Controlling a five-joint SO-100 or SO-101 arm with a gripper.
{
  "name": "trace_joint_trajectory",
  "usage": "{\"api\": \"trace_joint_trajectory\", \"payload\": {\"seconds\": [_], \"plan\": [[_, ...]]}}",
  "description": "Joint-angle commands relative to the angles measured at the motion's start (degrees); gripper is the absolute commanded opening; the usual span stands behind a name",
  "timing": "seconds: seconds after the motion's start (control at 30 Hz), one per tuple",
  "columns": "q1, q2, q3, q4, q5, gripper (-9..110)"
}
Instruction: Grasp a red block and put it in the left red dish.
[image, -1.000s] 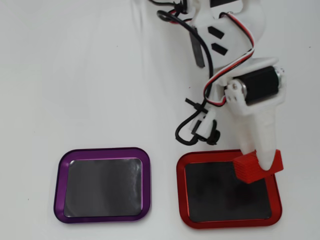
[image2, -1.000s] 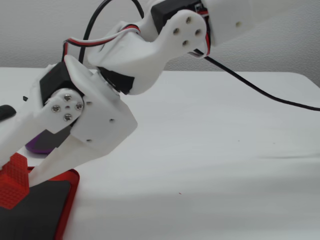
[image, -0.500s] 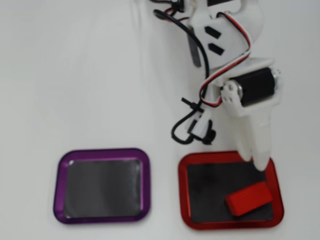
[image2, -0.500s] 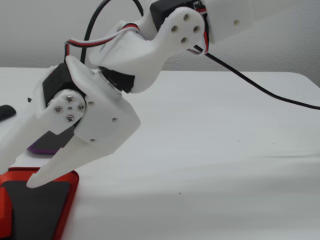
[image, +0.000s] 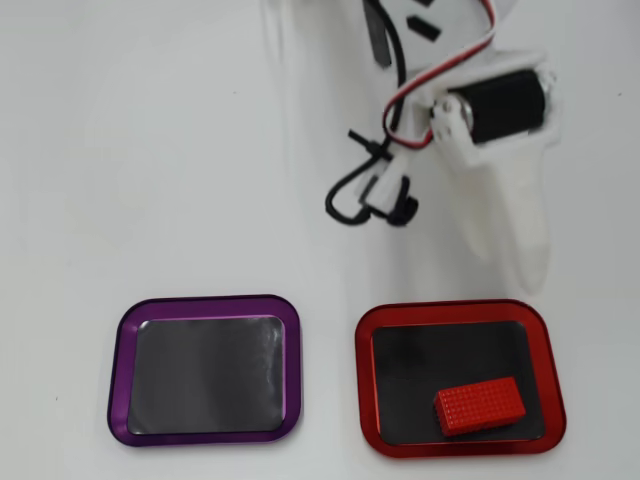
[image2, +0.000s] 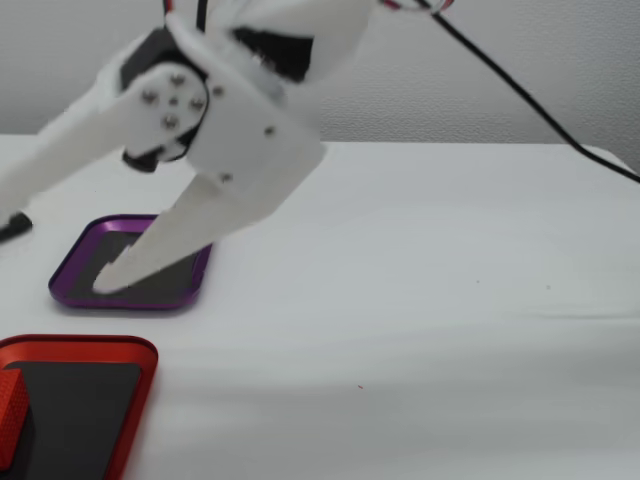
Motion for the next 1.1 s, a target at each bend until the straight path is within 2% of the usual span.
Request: {"api": "trace_joint_trajectory", "payload": {"seconds": [0.0,0.3,0.47,0.6,0.87,1.07], "plan": [[-0.09,11.34,-2.29,7.73,2.64,27],[0.35,40.08,1.41,34.72,2.81,28],[0.35,57.48,10.81,42.54,2.9,28],[1.93,72.16,22.85,43.42,5.89,28],[16.08,96.33,51.77,38.32,6.15,28],[18.28,108.02,69.79,34.19,6.24,28]]}}
